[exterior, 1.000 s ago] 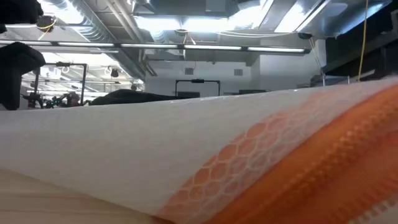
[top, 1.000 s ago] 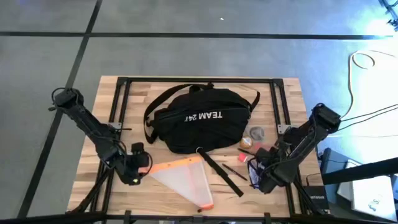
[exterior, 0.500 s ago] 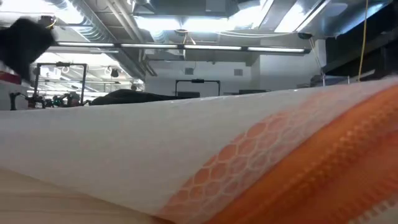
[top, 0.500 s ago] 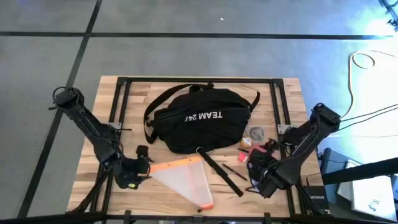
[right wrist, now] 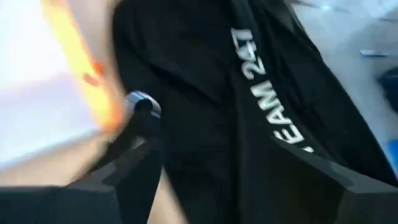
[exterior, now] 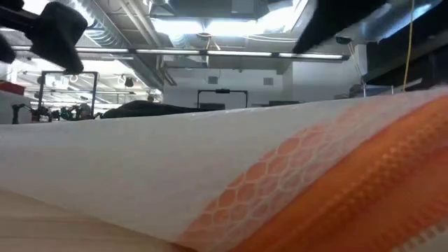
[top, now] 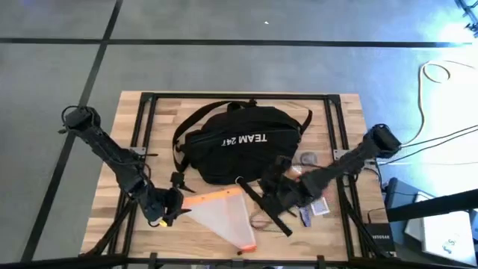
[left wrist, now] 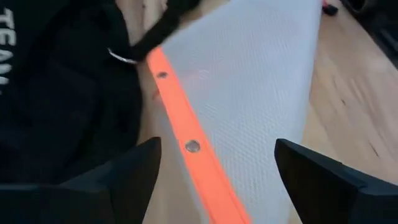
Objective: Unpack backpack
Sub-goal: Open the black bag
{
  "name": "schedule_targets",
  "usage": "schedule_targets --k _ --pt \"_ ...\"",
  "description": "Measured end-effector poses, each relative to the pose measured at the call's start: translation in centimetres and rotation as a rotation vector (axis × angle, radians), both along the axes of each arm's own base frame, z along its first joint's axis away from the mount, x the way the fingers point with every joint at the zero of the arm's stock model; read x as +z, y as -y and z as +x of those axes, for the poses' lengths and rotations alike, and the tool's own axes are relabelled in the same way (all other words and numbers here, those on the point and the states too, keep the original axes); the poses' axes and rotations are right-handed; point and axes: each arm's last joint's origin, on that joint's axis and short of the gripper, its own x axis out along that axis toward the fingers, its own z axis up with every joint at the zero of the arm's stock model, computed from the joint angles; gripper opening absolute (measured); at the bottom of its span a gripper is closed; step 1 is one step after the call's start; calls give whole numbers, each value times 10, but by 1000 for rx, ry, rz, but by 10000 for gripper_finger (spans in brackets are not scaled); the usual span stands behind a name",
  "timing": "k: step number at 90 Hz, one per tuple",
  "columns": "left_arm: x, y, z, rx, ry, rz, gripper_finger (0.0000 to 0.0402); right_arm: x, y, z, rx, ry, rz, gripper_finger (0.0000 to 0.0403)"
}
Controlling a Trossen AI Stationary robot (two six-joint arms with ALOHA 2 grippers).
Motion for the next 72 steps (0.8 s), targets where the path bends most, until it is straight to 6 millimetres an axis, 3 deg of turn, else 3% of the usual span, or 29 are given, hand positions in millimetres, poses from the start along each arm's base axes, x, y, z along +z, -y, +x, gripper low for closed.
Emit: schedule_targets --k 12,26,52,60,72 --pt "-11 5 1 6 -34 14 299 -22 18 21 27 -48 61 255" --pt "-31 10 6 40 -94 49 299 -48 22 44 175 -110 182 253" --pt "-60 19 12 58 -146 83 299 -79 29 54 177 -204 100 248" --pt "-61 19 13 66 -145 70 299 -80 30 55 175 -202 93 221" --pt "-61 21 11 63 -144 65 298 -77 26 55 193 -180 79 147"
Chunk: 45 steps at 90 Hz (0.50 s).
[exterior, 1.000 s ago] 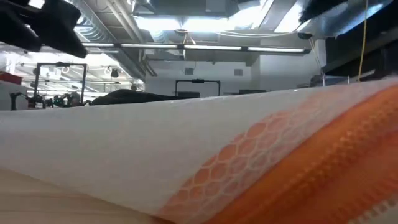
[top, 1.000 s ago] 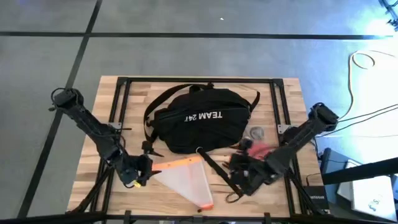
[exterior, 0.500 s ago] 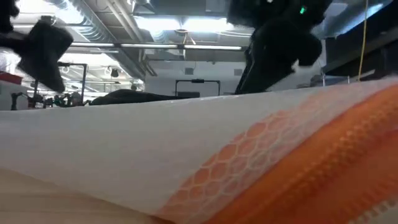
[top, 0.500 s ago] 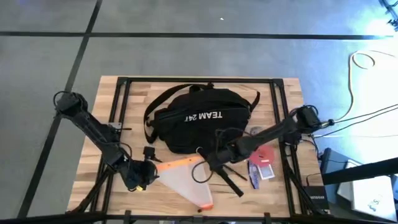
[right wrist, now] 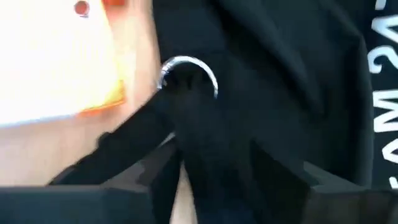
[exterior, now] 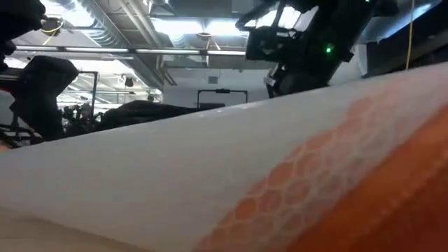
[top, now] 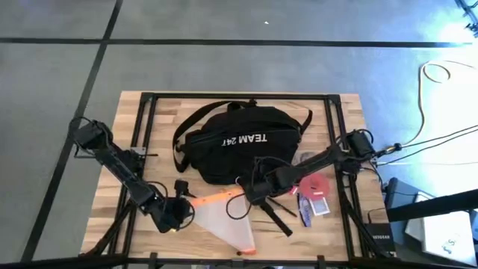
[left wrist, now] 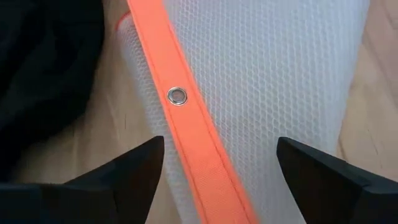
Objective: Unpack backpack
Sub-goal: Open the black bag
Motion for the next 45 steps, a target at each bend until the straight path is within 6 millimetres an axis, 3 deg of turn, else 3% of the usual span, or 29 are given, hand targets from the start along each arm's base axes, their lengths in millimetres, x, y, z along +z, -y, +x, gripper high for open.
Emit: schedule_targets --k 23,45 --pt "0 8 -8 -1 18 -23 298 5 0 0 23 9 4 14" --pt "5 12 -15 11 108 41 298 35 -4 17 49 83 -37 11"
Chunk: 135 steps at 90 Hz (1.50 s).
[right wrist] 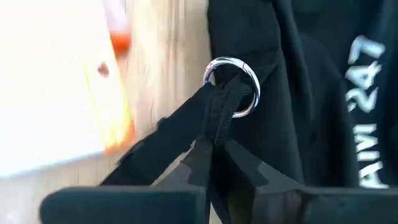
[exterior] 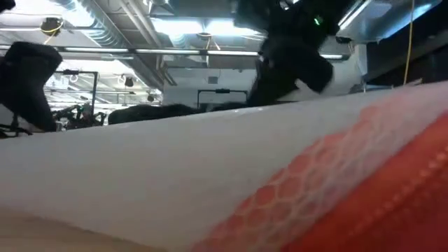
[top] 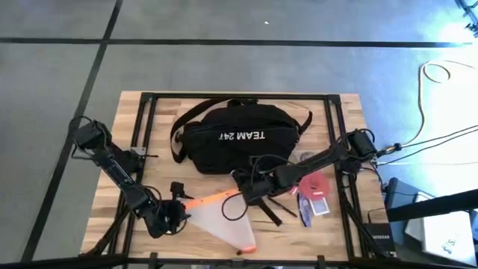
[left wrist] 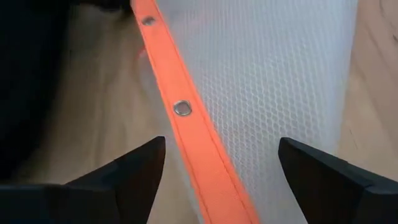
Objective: Unpack backpack
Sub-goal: Open the black bag
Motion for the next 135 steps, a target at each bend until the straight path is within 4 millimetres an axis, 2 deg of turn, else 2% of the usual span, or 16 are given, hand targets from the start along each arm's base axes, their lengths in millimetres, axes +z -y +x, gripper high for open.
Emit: schedule_targets --k 22,46,64,87,99,110,135 --pt "15 -1 -4 10 75 -10 298 58 -5 17 24 57 -71 5" --pt "18 1 -15 -5 72 -6 298 140 -12 19 4 159 -23 4" --pt "16 2 -21 16 63 -27 298 192 -27 7 63 244 76 3" --pt "16 2 -24 18 63 -20 298 247 -54 -24 155 337 159 3" --pt "16 2 -24 24 72 -17 298 267 -64 -42 205 364 182 3" --pt "17 2 -23 34 93 -5 298 279 -70 -50 229 402 205 3" --pt "20 2 -22 56 142 25 298 277 -69 -49 227 390 198 3"
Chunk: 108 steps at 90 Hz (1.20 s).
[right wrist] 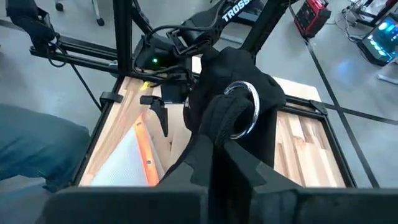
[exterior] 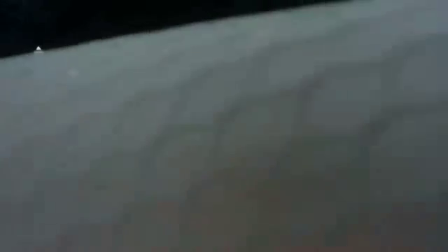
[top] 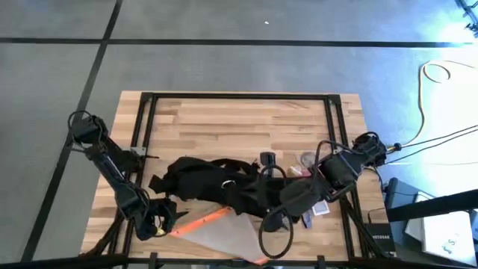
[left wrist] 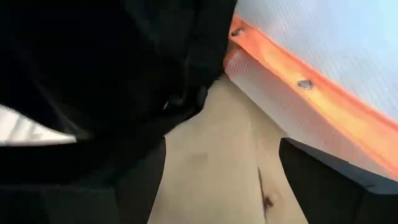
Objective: Unpack backpack
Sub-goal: Open the black bag
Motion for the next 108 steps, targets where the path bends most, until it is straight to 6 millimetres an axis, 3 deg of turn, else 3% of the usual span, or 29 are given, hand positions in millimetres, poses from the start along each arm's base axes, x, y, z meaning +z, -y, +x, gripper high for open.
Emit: schedule_targets --k 21,40,51,63,83,108 --pt "30 1 -4 10 118 33 298 -4 6 0 -44 -33 -30 3" --pt "84 7 -21 -162 233 -46 298 -8 10 4 -76 -50 -45 3" --pt "106 2 -34 -332 217 -142 298 -9 13 7 -91 -53 -52 3" --pt "123 -13 -45 -436 183 -257 298 -11 17 8 -122 -64 -78 3" --pt "141 -42 -56 -372 267 -233 298 -12 26 9 -206 -58 -170 3" --pt "157 -32 -56 -582 330 -347 298 -10 36 14 -275 -27 -262 3"
